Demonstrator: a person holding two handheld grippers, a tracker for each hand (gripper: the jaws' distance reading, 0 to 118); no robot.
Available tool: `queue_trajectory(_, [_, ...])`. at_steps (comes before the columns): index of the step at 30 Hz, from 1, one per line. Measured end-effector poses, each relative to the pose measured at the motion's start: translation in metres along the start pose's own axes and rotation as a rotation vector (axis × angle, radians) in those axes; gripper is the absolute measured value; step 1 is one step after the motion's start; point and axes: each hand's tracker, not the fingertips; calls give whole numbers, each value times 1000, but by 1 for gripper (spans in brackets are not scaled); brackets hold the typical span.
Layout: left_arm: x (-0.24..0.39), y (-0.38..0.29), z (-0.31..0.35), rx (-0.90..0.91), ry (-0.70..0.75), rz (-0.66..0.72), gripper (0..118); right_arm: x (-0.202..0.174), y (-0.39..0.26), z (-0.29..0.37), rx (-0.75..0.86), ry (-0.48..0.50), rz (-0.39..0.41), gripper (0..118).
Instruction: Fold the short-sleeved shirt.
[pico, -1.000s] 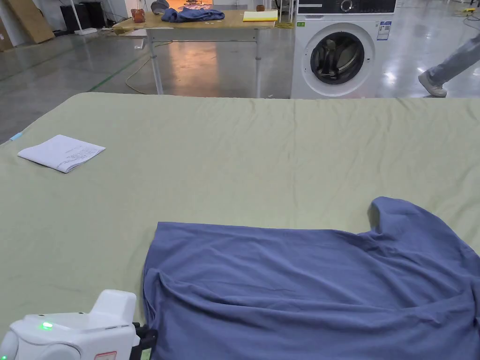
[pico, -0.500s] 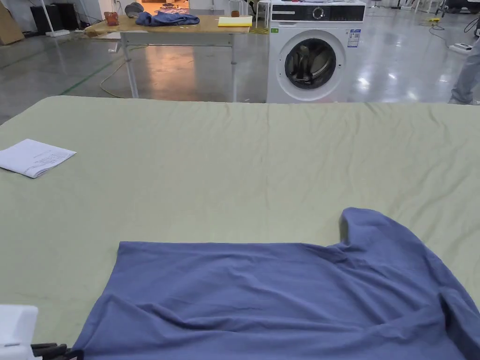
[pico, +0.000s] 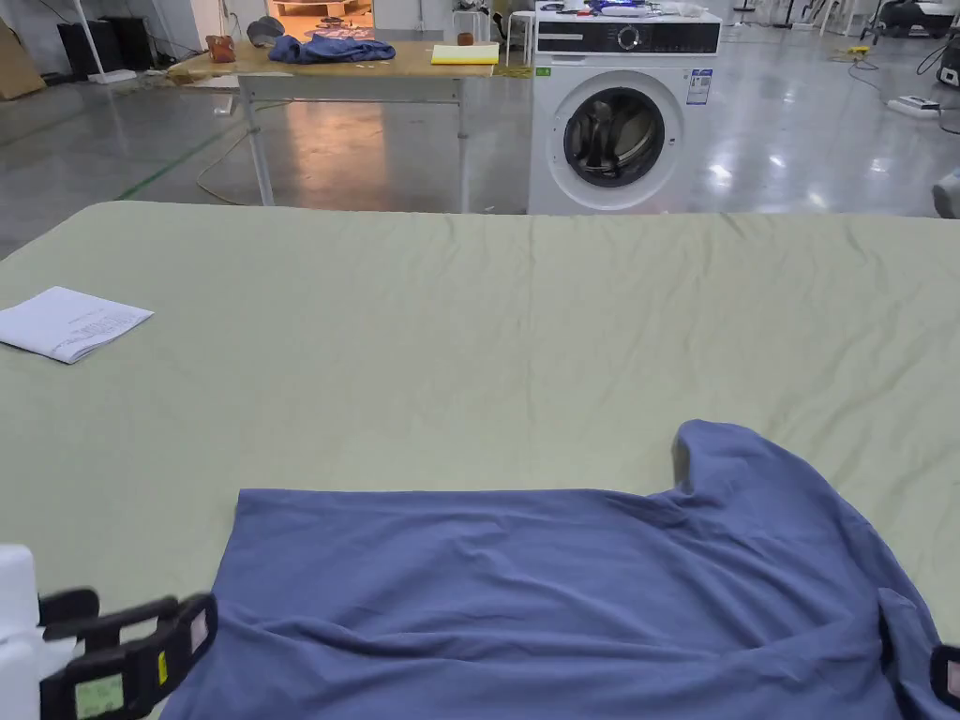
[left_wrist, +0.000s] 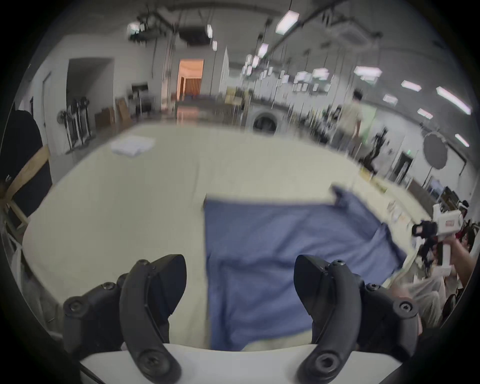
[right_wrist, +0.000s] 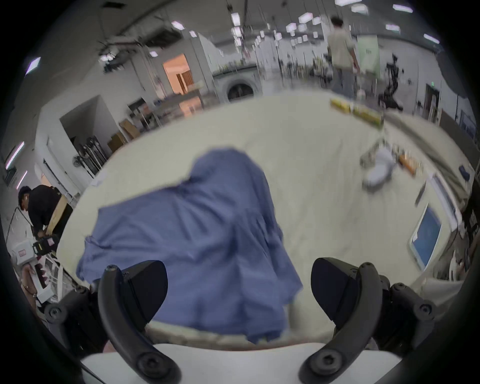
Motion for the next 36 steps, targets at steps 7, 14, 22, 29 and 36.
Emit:
queue_trajectory(7, [67,-5,12,469,60,-159,7,-88,-19,25,646,-10,210,4])
queue_trajectory(14, [73,-6,4,493,54,-139,0,-111,-24,14,680,69,187,0])
queue_trajectory(22, [-40,102,-128,-271,-74,28,7,-107,-7,15,621,62,238,0])
queue_trajectory(29, [-90,73,-253,-427,26,0,99,-101,-1,-11,517,36,166,0])
queue_trajectory(36, [-79,15,-298,-480,66,-219,103,-99,0,-32,435,23,163,0])
